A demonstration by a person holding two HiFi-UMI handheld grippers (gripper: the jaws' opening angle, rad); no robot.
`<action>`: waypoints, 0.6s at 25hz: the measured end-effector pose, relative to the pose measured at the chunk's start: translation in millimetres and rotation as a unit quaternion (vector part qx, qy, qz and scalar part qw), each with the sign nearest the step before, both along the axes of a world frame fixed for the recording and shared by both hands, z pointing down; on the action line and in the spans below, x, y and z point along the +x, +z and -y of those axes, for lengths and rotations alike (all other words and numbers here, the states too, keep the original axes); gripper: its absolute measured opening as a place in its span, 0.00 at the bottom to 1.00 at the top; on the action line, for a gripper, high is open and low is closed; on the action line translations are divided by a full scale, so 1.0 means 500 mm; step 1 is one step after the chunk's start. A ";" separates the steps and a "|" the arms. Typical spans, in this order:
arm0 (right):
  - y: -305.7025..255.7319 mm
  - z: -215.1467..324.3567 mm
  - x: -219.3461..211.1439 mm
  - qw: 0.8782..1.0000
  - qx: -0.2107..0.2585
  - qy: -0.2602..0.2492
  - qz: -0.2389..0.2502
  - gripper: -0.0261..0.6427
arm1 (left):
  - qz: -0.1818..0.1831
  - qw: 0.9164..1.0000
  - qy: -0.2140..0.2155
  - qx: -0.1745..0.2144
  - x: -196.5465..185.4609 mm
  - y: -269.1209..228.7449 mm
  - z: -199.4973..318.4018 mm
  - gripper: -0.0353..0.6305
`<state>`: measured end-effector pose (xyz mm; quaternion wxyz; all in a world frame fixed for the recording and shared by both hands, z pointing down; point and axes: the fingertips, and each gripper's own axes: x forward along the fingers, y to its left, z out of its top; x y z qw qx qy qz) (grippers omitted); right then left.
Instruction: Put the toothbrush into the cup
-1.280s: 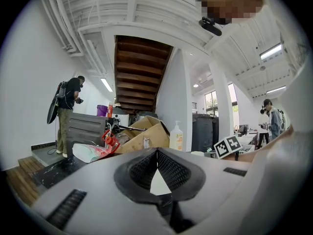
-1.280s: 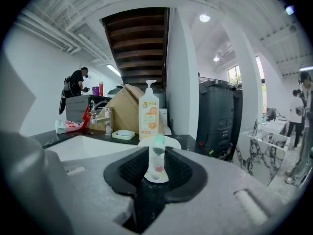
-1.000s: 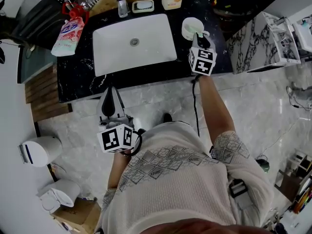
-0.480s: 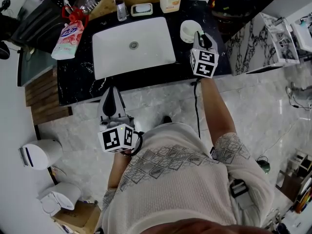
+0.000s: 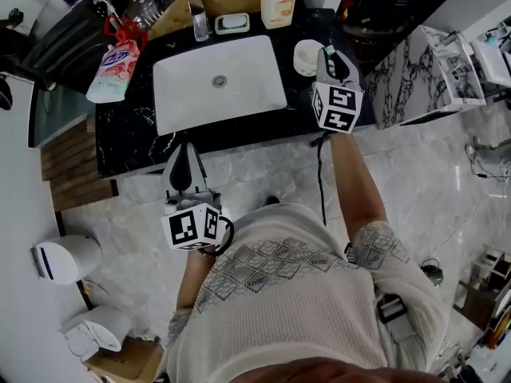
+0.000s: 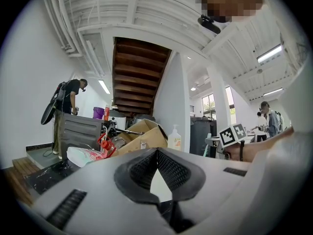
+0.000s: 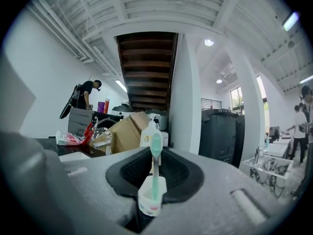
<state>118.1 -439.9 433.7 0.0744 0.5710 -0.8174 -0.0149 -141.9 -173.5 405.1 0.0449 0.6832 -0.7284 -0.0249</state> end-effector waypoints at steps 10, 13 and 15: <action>-0.108 -0.069 -0.027 0.999 0.044 -0.020 0.004 0.12 | -0.011 1.000 0.008 0.009 -0.019 -0.008 -0.015 0.05; -0.119 -0.119 -0.037 0.999 0.041 -0.032 0.007 0.12 | -0.015 1.000 0.018 0.011 -0.019 -0.010 -0.021 0.05; -0.119 -0.160 -0.046 0.998 0.037 -0.040 0.008 0.12 | -0.017 0.999 0.025 0.013 -0.020 -0.014 -0.029 0.05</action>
